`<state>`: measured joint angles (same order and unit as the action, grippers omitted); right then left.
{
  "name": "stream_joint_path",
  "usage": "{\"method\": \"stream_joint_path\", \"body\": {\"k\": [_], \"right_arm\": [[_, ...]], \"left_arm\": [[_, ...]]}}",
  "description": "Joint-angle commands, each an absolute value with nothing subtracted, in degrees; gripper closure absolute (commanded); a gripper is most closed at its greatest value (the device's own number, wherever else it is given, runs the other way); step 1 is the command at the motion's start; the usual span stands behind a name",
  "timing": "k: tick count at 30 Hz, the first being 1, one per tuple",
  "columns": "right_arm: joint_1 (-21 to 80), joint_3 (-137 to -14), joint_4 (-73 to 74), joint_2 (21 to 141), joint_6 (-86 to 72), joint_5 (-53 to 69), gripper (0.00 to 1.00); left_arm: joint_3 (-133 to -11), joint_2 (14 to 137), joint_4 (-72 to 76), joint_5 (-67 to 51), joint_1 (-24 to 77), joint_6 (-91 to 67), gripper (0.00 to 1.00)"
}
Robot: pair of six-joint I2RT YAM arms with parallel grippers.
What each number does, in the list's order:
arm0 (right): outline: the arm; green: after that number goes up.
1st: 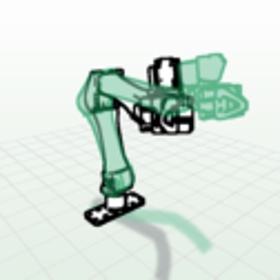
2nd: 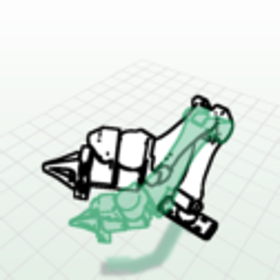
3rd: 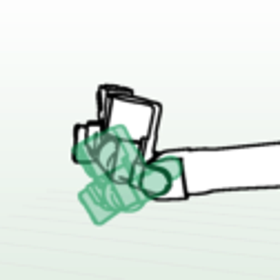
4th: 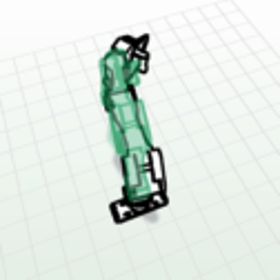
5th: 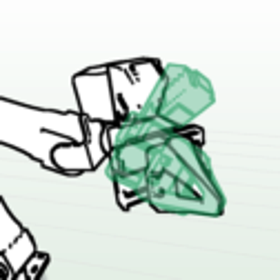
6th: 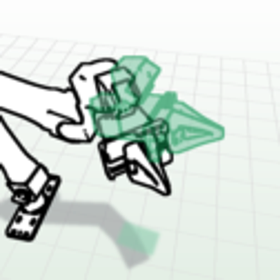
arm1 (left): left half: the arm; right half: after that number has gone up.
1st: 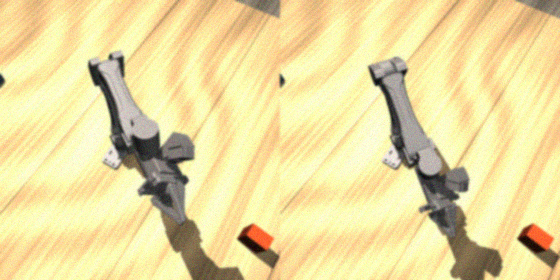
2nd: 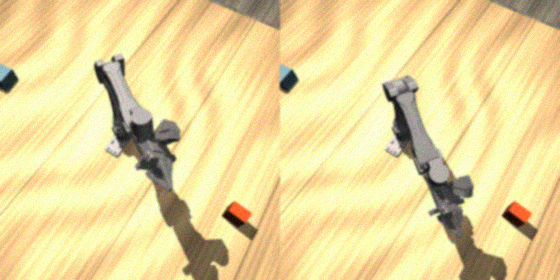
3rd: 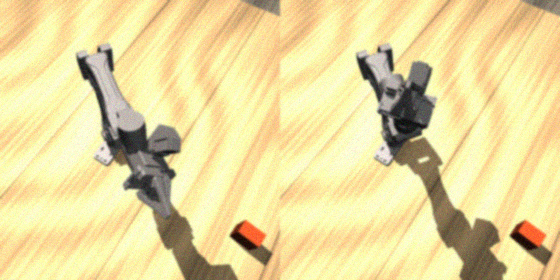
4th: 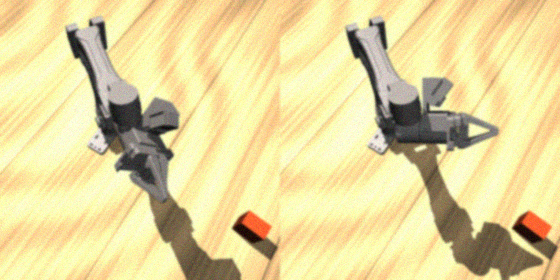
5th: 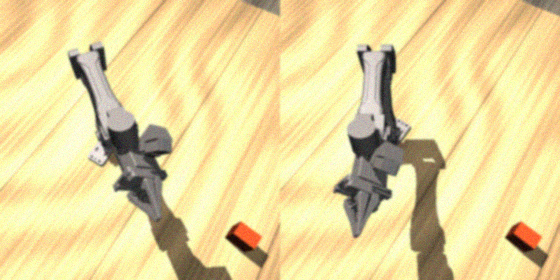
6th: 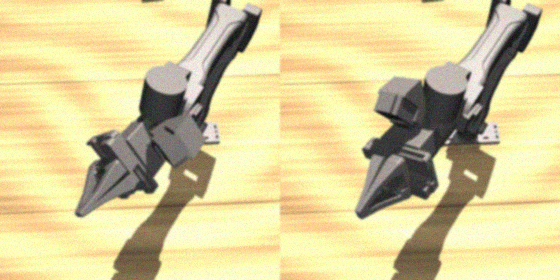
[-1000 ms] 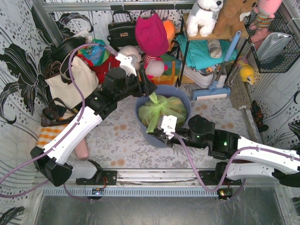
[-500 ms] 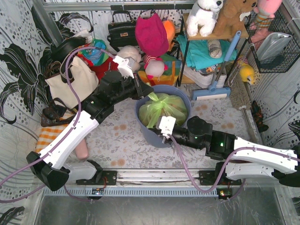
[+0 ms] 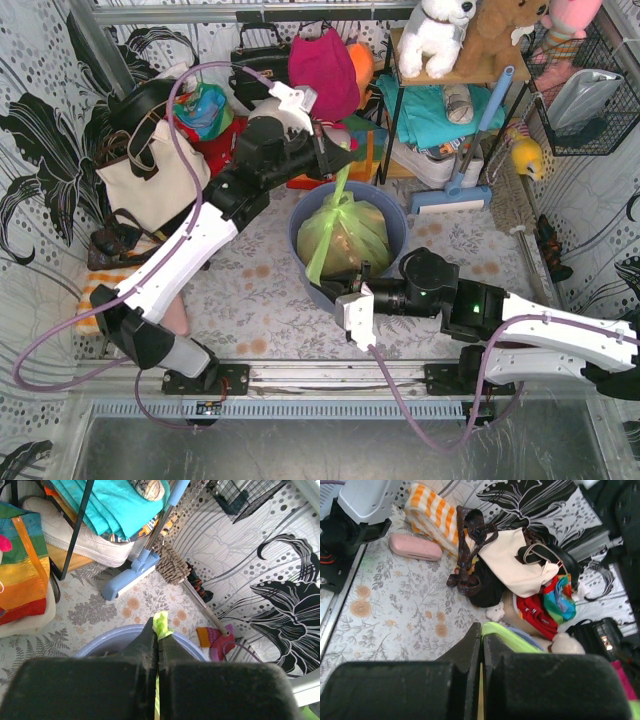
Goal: Tie the trash bag
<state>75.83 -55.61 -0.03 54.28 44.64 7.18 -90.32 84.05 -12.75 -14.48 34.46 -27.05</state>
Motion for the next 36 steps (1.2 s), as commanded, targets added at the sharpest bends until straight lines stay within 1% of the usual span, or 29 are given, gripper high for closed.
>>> {"method": "stream_joint_path", "body": {"k": [1,8,15,16,17,19,21,26,28,31,36], "right_arm": [[76.2,-55.4,0.7,52.8,50.2,14.5,1.00],[76.3,-47.3,-3.3,49.6,43.1,16.6,1.00],[76.5,-46.7,-3.9,45.5,41.6,14.9,1.00],[76.5,-47.0,-3.7,44.7,42.1,13.5,0.91],[76.5,-47.2,-3.5,44.0,42.6,11.9,0.77],[76.5,-47.5,-2.7,42.3,44.9,9.2,0.58],[76.5,-47.6,-2.4,41.2,47.5,6.8,0.47],[76.5,-49.4,-0.2,41.1,54.8,2.0,0.28],[76.5,-49.3,-0.8,42.1,58.6,-0.3,0.24],[76.5,-48.8,-3.8,44.3,64.2,-2.7,0.23],[76.4,-50.4,-8.2,49.9,66.9,-6.0,0.29]], "left_arm": [[-92.3,87.8,-7.6,-14.2,34.1,-24.7,1.00],[-86.5,92.4,-6.6,-15.2,34.0,-25.8,1.00],[-84.9,92.3,-5.7,-18.4,34.1,-26.7,1.00],[-85.0,92.1,-5.8,-18.7,34.1,-26.7,1.00],[-85.2,91.8,-6.3,-18.9,34.1,-26.7,1.00],[-85.8,91.5,-7.2,-19.9,34.1,-26.5,1.00],[-86.6,91.5,-8.6,-21.1,34.0,-26.1,1.00],[-86.9,90.8,-10.9,-22.7,34.1,-25.5,1.00],[-86.6,90.6,-11.4,-22.9,34.1,-25.3,1.00],[-86.3,90.9,-11.8,-22.9,34.1,-25.1,1.00],[-86.1,90.7,-11.5,-23.4,34.1,-25.3,1.00]]}}
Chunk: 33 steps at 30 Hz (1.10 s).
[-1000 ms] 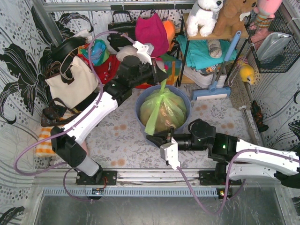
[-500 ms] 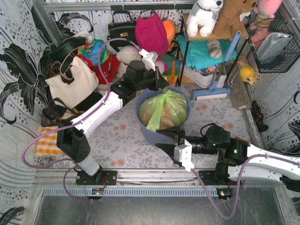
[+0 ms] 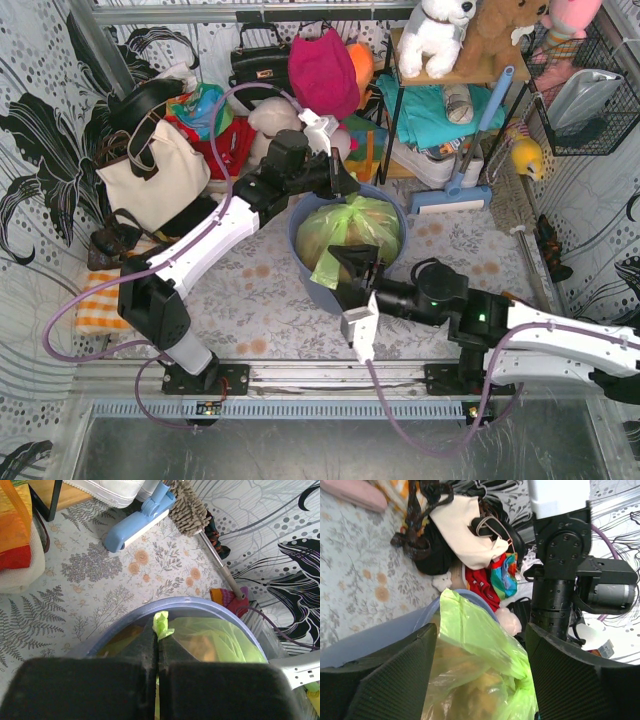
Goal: Tie the trash bag
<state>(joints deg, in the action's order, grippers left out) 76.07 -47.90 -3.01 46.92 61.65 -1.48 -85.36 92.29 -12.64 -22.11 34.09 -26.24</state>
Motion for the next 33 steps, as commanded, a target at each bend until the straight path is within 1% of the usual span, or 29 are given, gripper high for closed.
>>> {"method": "stream_joint_path", "body": {"k": [1,3,6,8,9,10,11,12,14,20,21,25,29,33], "right_arm": [[76.4,-50.6,-9.2,51.1,67.0,-6.1,0.30],[76.1,-51.0,-10.6,52.6,66.4,-5.7,0.38],[75.9,-52.1,-10.5,54.1,65.2,-6.2,0.56],[75.8,-51.9,-10.7,53.8,64.4,-6.7,0.63],[75.8,-51.8,-10.6,53.4,63.9,-6.7,0.63],[75.8,-51.5,-10.6,52.9,63.5,-7.0,0.60],[75.8,-51.2,-10.6,52.4,62.8,-7.4,0.55],[75.8,-51.1,-10.5,52.1,62.4,-7.9,0.53],[75.8,-51.1,-10.1,51.5,62.0,-8.8,0.55],[75.8,-52.4,-8.2,51.5,56.4,-8.8,0.97],[75.8,-52.7,-7.5,51.6,54.9,-8.7,1.00],[75.8,-53.7,-6.4,51.1,45.4,-9.2,1.00],[75.8,-56.1,-7.2,51.7,28.1,-16.6,1.00],[75.8,-58.8,-3.4,51.9,10.5,-20.8,1.00]], "left_arm": [[-86.1,90.5,-11.4,-23.3,34.1,-25.4,1.00],[-86.0,90.3,-11.4,-23.4,34.1,-25.4,1.00],[-85.7,89.7,-11.5,-23.4,34.1,-25.3,1.00],[-85.3,89.3,-11.4,-23.2,34.1,-25.0,1.00],[-85.1,89.1,-11.4,-23.0,34.1,-24.9,1.00],[-85.0,89.0,-11.5,-23.0,34.1,-24.7,1.00],[-85.0,88.8,-11.6,-22.8,34.1,-24.7,1.00],[-84.9,88.7,-11.6,-22.7,34.1,-24.6,1.00],[-84.9,88.5,-11.6,-22.7,34.1,-24.5,1.00],[-85.1,88.2,-11.8,-22.5,34.1,-24.2,1.00],[-85.2,88.1,-11.9,-22.4,34.1,-24.1,1.00],[-85.3,87.7,-12.0,-21.8,34.0,-23.8,1.00],[-85.7,87.7,-12.1,-21.3,34.1,-23.3,1.00],[-86.3,87.9,-12.1,-20.9,34.1,-23.1,1.00]]}}
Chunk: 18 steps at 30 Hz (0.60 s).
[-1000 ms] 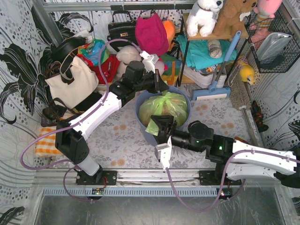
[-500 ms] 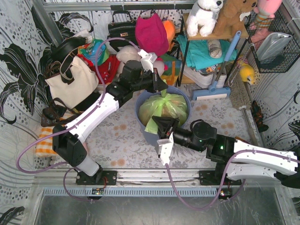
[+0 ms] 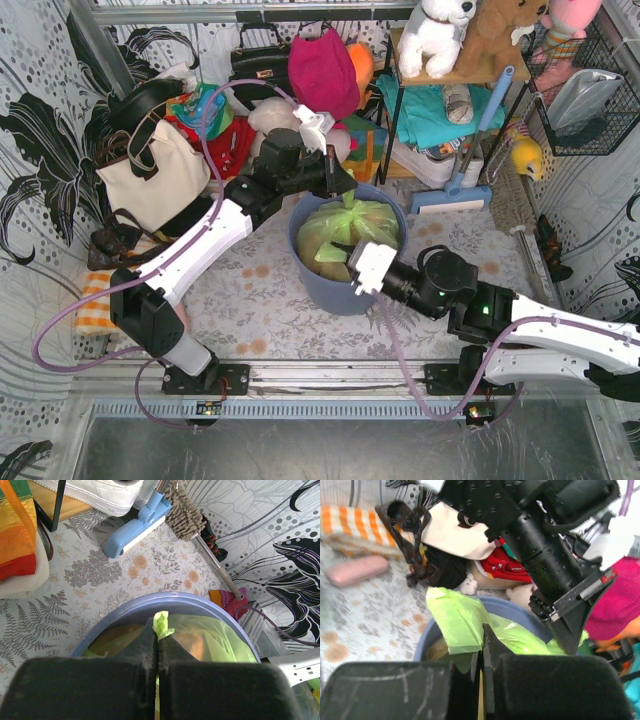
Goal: Tie the trash bag
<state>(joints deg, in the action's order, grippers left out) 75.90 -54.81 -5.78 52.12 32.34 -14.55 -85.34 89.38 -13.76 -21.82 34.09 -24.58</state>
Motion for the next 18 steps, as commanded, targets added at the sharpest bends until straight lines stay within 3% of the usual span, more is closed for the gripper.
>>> {"method": "stream_joint_path", "body": {"k": [1,6,13,18], "right_arm": [[75.8,-60.0,-1.7,52.0,3.6,-22.3,1.00],[75.8,-65.3,9.0,53.6,-17.9,-26.5,1.00],[74.4,-66.1,14.7,53.8,-35.9,-19.9,1.00],[67.5,-60.4,11.5,51.4,-45.9,-9.2,1.00]], "left_arm": [[-86.5,88.1,-12.1,-20.7,34.1,-23.0,1.00],[-86.7,88.2,-9.4,-18.5,34.0,-21.8,1.00],[-87.5,89.0,-1.4,-17.8,34.0,-20.2,1.00],[-88.8,89.3,2.2,-18.2,34.0,-20.1,1.00]]}}
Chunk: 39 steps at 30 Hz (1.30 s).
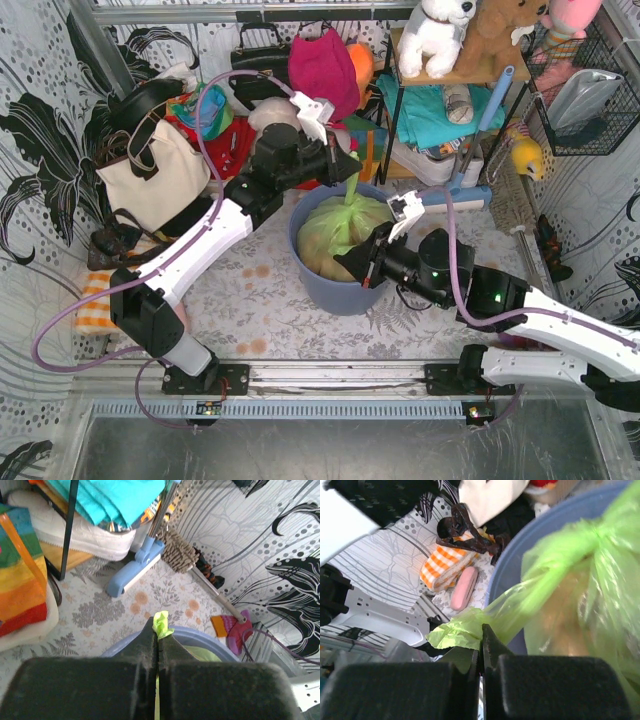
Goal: Tie the trash bag
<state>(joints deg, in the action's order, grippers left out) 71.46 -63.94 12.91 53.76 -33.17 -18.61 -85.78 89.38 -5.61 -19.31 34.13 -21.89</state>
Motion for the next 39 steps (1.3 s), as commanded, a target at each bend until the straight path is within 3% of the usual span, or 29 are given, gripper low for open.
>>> {"method": "stream_joint_path", "body": {"k": [1,12,17,27,34,37,39], "right_arm": [[66.5,-59.2,9.8,51.0,-46.5,-7.3,1.00],[60.6,-61.2,0.3,53.1,-45.2,15.0,1.00],[60.3,-62.8,1.1,52.8,-44.7,17.0,1.00],[55.8,-53.1,-1.9,51.8,-53.7,20.7,1.00],[54.9,-57.6,0.0,52.5,-50.5,19.2,1.00],[54.3,-61.6,4.5,53.0,-47.8,16.2,0.75],[54.3,-64.2,8.3,52.9,-44.4,13.1,0.71]], "left_arm": [[-88.9,89.3,2.8,-18.5,34.0,-20.1,1.00],[-94.5,91.6,2.7,-17.7,33.9,-17.8,1.00],[-96.6,93.0,2.4,-17.9,34.0,-17.9,1.00],[-86.6,93.1,4.5,-15.7,33.7,-19.0,1.00],[-85.9,92.0,4.5,-17.0,33.4,-19.7,1.00],[-86.4,91.9,3.3,-18.0,33.4,-19.9,1.00],[-86.4,91.6,2.7,-18.6,33.4,-20.2,1.00]]}}
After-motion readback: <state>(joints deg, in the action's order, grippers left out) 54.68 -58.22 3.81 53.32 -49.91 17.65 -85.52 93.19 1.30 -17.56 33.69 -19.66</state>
